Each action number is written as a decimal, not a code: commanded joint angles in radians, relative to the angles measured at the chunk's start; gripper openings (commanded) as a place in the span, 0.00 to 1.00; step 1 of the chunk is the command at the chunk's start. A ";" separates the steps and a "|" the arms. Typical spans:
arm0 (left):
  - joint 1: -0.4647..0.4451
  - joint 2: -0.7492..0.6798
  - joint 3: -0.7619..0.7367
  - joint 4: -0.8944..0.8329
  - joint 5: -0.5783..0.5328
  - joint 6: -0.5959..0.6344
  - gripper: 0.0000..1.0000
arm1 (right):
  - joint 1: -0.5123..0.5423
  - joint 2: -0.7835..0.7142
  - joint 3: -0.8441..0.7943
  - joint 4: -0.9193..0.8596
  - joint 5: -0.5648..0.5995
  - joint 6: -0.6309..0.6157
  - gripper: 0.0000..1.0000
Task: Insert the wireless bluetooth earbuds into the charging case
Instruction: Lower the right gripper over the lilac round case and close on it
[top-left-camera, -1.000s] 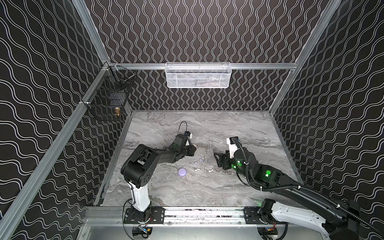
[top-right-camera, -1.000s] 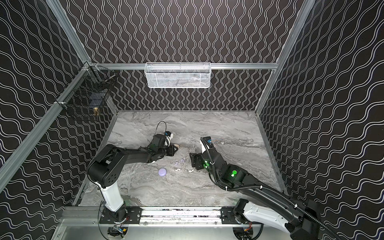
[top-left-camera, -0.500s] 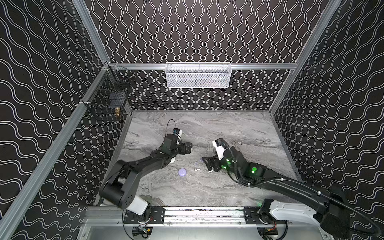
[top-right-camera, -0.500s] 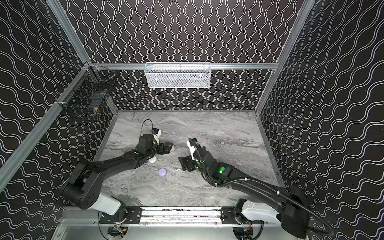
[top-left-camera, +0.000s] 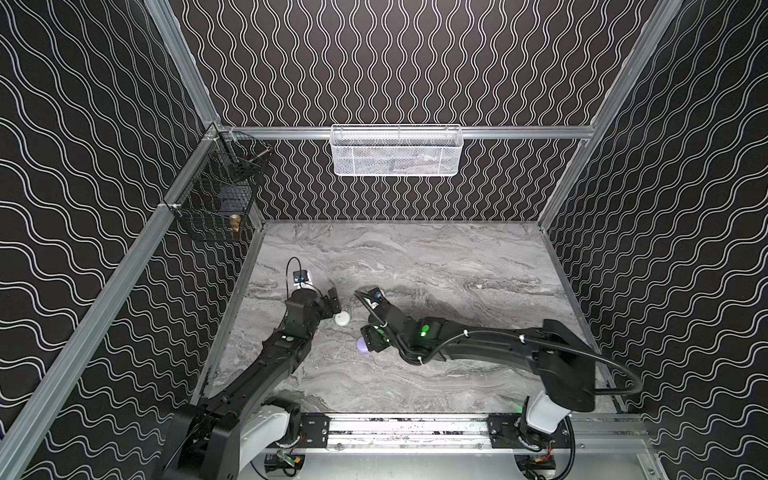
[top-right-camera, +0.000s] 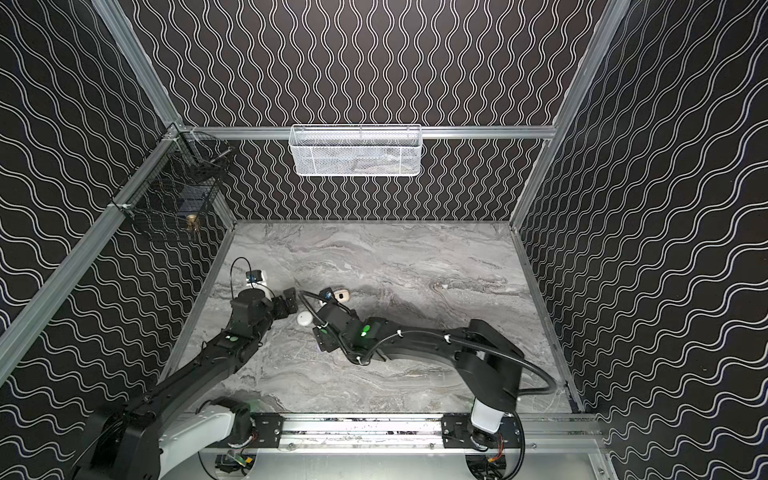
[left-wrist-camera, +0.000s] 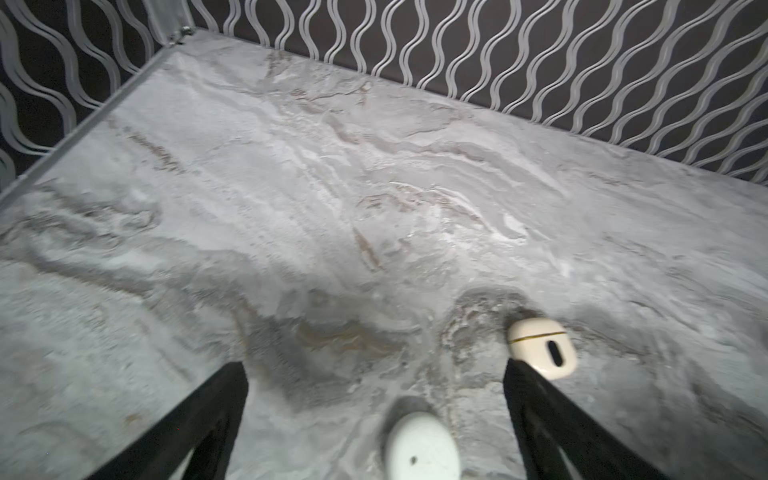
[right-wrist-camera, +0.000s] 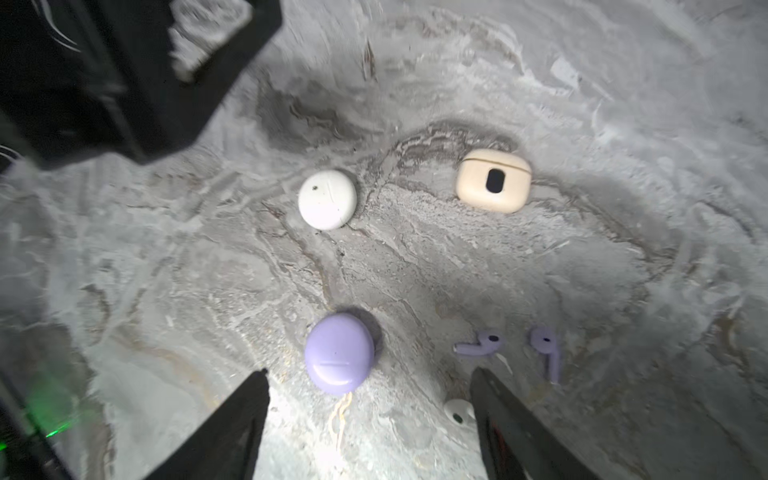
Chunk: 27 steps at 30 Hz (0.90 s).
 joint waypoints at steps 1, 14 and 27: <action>0.002 0.005 -0.036 0.085 -0.082 0.003 0.99 | 0.005 0.055 0.048 -0.069 -0.013 0.009 0.81; 0.008 -0.035 -0.119 0.189 -0.106 -0.002 0.99 | 0.044 0.252 0.166 -0.215 0.014 -0.008 0.83; 0.008 -0.048 -0.125 0.190 -0.103 -0.001 0.99 | 0.023 0.269 0.152 -0.242 0.091 0.039 0.79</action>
